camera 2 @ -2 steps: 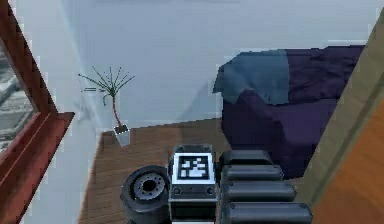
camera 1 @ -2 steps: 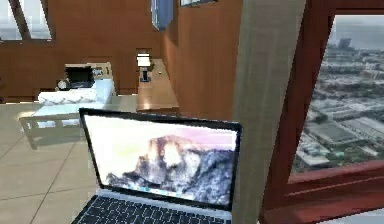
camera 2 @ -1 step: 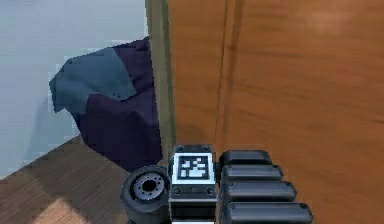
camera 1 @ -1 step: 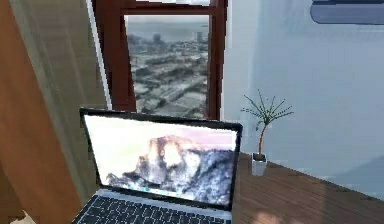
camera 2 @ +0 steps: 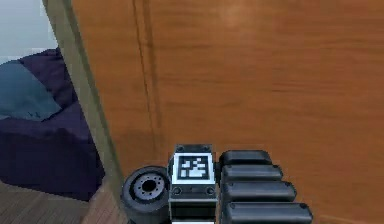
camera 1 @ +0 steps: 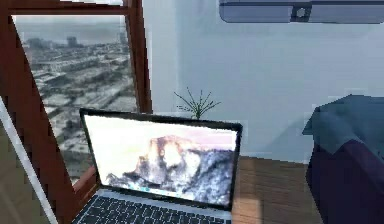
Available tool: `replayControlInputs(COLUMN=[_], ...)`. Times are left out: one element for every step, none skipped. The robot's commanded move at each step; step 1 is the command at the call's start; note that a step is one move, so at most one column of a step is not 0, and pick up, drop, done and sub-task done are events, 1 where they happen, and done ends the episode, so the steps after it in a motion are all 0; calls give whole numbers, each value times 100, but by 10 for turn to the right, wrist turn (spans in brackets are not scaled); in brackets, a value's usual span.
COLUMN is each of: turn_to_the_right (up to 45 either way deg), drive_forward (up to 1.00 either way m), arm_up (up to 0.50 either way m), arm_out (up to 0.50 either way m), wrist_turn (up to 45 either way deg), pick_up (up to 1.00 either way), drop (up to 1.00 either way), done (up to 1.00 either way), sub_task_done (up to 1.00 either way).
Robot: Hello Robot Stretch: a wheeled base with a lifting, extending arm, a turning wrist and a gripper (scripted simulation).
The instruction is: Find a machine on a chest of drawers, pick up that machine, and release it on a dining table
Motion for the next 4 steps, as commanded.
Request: replayControlInputs(turn_to_the_right=[0,90,0,450], drive_forward=[25,0,15,0], arm_up=[0,0,0,0], arm_out=[0,0,0,0], wrist_turn=[0,0,0,0], pick_up=[0,0,0,0], drop=[0,0,0,0], done=[0,0,0,0], sub_task_done=[0,0,0,0])
